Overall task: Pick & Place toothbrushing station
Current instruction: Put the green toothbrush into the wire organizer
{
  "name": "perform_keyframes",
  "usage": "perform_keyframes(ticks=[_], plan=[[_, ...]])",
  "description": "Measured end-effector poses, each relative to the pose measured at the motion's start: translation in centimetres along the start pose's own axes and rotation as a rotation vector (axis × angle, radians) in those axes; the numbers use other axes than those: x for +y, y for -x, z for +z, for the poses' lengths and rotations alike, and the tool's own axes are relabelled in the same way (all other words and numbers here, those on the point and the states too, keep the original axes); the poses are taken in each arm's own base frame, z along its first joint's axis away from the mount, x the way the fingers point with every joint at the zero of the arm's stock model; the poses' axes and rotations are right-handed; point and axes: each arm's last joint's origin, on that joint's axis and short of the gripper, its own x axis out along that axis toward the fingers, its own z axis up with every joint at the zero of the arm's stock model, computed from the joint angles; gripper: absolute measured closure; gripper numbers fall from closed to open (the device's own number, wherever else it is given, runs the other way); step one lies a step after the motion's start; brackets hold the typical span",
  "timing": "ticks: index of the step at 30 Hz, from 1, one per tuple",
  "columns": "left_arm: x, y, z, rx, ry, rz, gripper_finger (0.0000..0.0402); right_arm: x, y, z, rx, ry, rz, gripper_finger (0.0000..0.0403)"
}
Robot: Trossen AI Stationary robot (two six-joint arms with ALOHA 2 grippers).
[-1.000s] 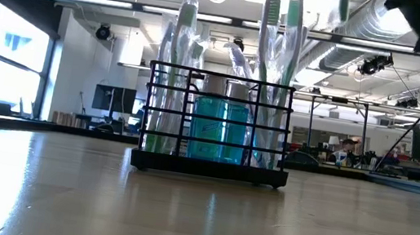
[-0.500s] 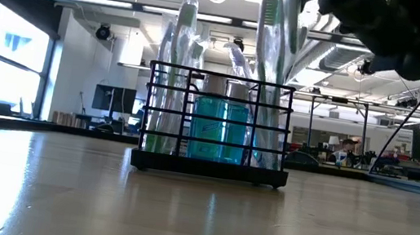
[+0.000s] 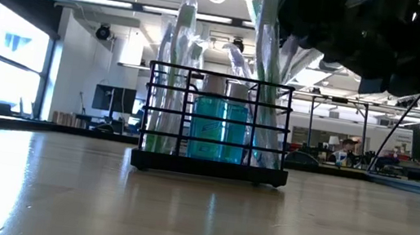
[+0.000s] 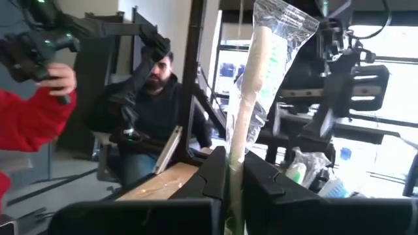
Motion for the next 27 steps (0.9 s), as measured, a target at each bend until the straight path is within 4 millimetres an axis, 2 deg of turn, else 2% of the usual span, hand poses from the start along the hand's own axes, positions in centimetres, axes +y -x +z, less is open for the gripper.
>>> perform_keyframes(ticks=[9, 19, 27], plan=[[-0.3, -0.6, 0.3, -0.033, 0.006, -0.026, 0.0190, 0.4, -0.2, -0.3, 0.020, -0.002, -0.044, 0.0389], [-0.4, -0.9, 2.3, -0.232, 0.050, -0.040, 0.0190, 0.5, -0.2, -0.8, 0.079, 0.009, -0.088, 0.0382], [-1.2, -3.3, 3.7, -0.402, 0.013, -0.029, 0.0190, 0.5, -0.2, -0.9, 0.089, -0.010, -0.099, 0.0353]])
